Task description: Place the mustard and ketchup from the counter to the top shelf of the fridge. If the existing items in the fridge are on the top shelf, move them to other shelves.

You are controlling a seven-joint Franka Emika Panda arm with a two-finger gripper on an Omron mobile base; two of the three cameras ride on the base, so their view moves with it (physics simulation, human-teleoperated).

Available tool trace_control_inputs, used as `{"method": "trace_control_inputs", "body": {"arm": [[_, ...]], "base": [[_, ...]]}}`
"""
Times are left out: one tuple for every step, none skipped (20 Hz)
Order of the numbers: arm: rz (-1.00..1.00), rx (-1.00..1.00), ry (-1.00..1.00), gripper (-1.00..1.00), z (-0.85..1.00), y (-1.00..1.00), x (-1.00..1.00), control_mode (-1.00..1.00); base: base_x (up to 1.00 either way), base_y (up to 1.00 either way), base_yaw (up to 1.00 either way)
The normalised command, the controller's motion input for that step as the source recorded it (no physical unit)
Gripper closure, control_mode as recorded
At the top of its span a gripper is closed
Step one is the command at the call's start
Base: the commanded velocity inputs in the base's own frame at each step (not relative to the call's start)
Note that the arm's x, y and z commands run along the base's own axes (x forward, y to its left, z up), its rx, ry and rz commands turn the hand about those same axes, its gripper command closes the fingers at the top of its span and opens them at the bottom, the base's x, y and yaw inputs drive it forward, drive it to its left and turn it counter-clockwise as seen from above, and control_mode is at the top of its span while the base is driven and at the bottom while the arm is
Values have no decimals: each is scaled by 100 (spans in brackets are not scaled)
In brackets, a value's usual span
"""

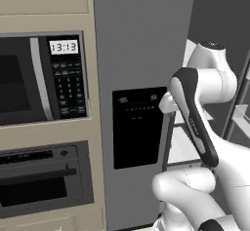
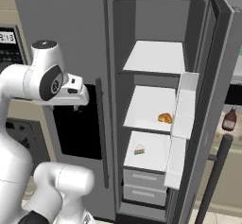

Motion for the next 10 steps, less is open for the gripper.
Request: {"method": "trace_control_inputs", "body": {"arm": [[0, 0, 0, -100, 0, 0, 0, 100], [0, 0, 0, -100, 0, 0, 0, 100], [0, 0, 0, -100, 0, 0, 0, 100], [0, 0, 0, -100, 0, 0, 0, 100], [0, 0, 0, -100, 0, 0, 0, 100], [0, 0, 0, -100, 0, 0, 0, 100], [0, 0, 0, -100, 0, 0, 0, 100], [0, 0, 0, -100, 0, 0, 0, 100], [0, 0, 0, -100, 0, 0, 0, 100], [0, 0, 0, -100, 0, 0, 0, 100]], "base": [[-69, 0, 9], [-67, 0, 9], [-66, 0, 9], [-65, 0, 10], [-66, 0, 10], [-67, 0, 10], [-68, 0, 10], [-68, 0, 9], [-68, 0, 9], [-68, 0, 8]]}}
